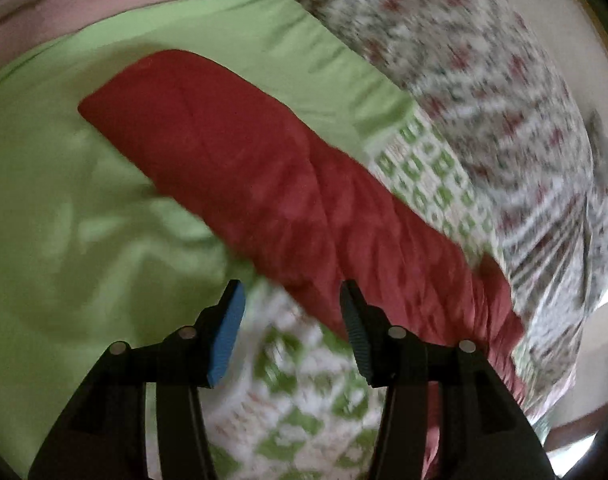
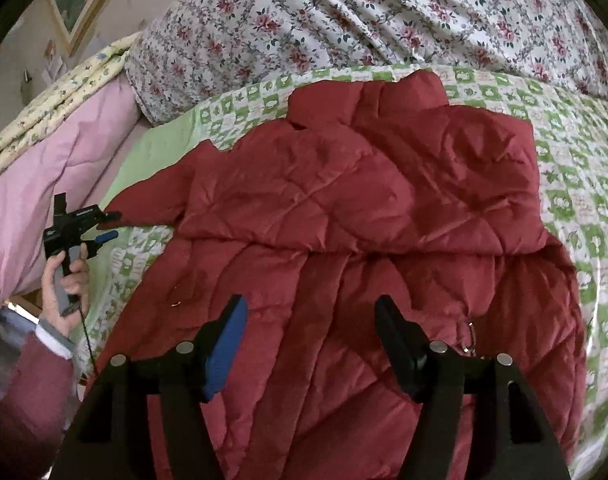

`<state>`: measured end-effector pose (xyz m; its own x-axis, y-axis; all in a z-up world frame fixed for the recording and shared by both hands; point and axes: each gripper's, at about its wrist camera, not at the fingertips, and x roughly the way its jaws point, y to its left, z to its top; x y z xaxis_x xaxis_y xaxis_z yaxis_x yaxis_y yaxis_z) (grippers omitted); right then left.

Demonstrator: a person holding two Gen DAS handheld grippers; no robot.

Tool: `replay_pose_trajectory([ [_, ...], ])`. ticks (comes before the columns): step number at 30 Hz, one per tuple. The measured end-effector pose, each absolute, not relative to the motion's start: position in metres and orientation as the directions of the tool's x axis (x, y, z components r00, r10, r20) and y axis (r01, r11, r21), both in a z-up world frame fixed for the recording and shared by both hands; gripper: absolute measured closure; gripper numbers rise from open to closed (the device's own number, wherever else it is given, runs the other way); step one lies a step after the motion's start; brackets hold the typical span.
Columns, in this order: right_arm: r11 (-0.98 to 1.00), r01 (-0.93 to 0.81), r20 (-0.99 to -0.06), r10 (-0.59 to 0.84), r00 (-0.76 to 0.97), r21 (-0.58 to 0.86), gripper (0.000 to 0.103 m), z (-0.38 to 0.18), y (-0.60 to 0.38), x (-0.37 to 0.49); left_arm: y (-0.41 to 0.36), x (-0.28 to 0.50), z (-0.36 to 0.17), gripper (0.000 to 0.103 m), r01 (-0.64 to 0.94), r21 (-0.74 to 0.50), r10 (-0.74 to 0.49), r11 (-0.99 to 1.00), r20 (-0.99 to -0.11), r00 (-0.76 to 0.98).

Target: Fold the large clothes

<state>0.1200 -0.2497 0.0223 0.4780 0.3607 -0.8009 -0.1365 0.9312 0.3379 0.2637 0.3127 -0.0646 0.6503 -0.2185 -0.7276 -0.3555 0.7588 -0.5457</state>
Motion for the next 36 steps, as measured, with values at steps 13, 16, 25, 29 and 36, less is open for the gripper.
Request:
replay_pose_trajectory([
  [13, 0.945, -0.110, -0.830, 0.323, 0.455, 0.307, 0.035, 0.019, -0.271, 0.101, 0.375, 0.286, -0.084, 0.086, -0.468, -0.603, -0.159, 0.646, -0.706, 0.690],
  [16, 0.946, -0.100, -0.828, 0.318, 0.462, 0.307, 0.035, 0.020, -0.276, 0.099, 0.367, 0.281, -0.066, 0.094, -0.423, -0.608, -0.155, 0.671, -0.674, 0.722],
  [25, 0.942, -0.108, -0.816, 0.331, 0.473, 0.319, 0.035, 0.024, -0.276, 0.098, 0.296, 0.262, 0.009, 0.096, -0.200, -0.550, -0.197, 0.811, -0.579, 0.791],
  [29, 0.941, -0.104, -0.813, 0.332, 0.478, 0.323, 0.035, 0.025, -0.276, 0.096, 0.241, 0.254, 0.037, 0.096, -0.053, -0.507, -0.264, 0.860, -0.533, 0.804],
  [36, 0.941, -0.084, -0.809, 0.327, 0.488, 0.329, 0.035, 0.027, -0.285, 0.093, 0.148, 0.247, 0.050, 0.096, 0.139, -0.443, -0.386, 0.886, -0.536, 0.751],
])
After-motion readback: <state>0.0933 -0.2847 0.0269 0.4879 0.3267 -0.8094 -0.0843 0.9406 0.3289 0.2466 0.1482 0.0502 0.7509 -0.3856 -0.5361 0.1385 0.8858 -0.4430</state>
